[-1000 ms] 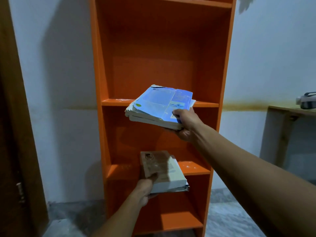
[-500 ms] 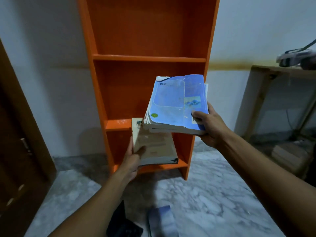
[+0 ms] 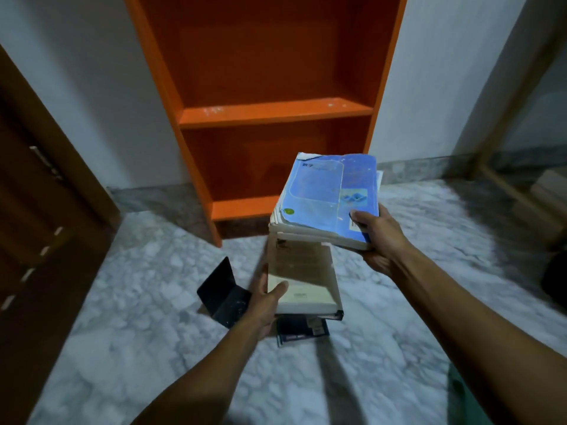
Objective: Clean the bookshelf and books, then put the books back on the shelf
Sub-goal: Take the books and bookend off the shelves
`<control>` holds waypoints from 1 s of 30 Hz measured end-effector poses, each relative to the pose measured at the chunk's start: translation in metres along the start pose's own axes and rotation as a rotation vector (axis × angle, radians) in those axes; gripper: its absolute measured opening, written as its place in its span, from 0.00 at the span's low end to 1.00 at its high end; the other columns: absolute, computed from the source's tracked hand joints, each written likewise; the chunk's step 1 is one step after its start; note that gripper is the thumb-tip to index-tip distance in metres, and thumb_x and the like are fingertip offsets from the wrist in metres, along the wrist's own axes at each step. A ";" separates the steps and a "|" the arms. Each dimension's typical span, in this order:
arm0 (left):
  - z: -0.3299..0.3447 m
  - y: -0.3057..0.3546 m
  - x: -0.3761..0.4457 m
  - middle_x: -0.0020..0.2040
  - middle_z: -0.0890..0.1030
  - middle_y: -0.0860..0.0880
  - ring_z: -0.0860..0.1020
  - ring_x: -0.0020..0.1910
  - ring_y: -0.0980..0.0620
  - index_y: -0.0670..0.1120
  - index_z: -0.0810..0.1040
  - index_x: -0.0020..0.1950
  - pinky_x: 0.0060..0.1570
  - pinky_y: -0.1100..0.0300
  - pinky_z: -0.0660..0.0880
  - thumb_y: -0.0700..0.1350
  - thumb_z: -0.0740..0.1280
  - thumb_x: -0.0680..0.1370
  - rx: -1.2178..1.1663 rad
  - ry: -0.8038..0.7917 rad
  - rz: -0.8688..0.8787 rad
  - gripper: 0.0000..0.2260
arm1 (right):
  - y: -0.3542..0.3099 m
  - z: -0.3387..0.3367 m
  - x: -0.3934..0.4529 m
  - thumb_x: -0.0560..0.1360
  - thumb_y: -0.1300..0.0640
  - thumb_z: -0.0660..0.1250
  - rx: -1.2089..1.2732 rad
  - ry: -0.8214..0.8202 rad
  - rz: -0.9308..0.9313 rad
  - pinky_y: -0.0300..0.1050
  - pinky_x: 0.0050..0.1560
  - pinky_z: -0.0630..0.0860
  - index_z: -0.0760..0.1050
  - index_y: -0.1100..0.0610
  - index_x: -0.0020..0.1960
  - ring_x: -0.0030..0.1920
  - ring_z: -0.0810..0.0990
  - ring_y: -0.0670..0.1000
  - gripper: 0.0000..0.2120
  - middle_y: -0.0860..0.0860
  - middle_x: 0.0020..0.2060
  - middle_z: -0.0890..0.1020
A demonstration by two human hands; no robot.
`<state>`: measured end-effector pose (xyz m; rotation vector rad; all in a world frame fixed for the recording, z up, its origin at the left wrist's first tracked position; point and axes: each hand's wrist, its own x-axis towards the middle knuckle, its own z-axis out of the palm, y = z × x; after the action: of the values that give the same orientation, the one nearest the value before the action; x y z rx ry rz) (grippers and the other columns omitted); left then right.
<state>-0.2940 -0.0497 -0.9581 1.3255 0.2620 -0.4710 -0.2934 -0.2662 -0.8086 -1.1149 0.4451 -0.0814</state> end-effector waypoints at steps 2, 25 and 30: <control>-0.001 -0.032 0.000 0.61 0.82 0.46 0.82 0.56 0.43 0.59 0.69 0.70 0.51 0.45 0.82 0.39 0.67 0.80 -0.003 0.012 -0.085 0.22 | 0.028 -0.016 0.003 0.80 0.66 0.63 -0.012 0.020 0.043 0.59 0.38 0.83 0.68 0.50 0.71 0.53 0.84 0.60 0.21 0.55 0.61 0.81; -0.081 -0.092 0.043 0.67 0.78 0.44 0.76 0.66 0.41 0.46 0.73 0.71 0.52 0.52 0.74 0.64 0.49 0.82 0.141 0.199 -0.433 0.29 | 0.248 -0.080 0.021 0.79 0.63 0.67 -0.553 -0.101 0.152 0.54 0.48 0.83 0.66 0.51 0.69 0.50 0.84 0.54 0.22 0.58 0.59 0.81; -0.077 -0.076 0.051 0.53 0.81 0.44 0.79 0.52 0.44 0.50 0.76 0.58 0.55 0.50 0.76 0.58 0.56 0.83 0.371 0.311 -0.238 0.15 | 0.238 -0.070 0.037 0.76 0.53 0.69 -1.034 -0.005 0.291 0.55 0.60 0.77 0.67 0.58 0.69 0.59 0.79 0.61 0.24 0.58 0.61 0.79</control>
<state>-0.2789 0.0026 -1.0643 1.7425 0.6180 -0.5294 -0.3242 -0.2298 -1.0547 -2.0407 0.6648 0.4583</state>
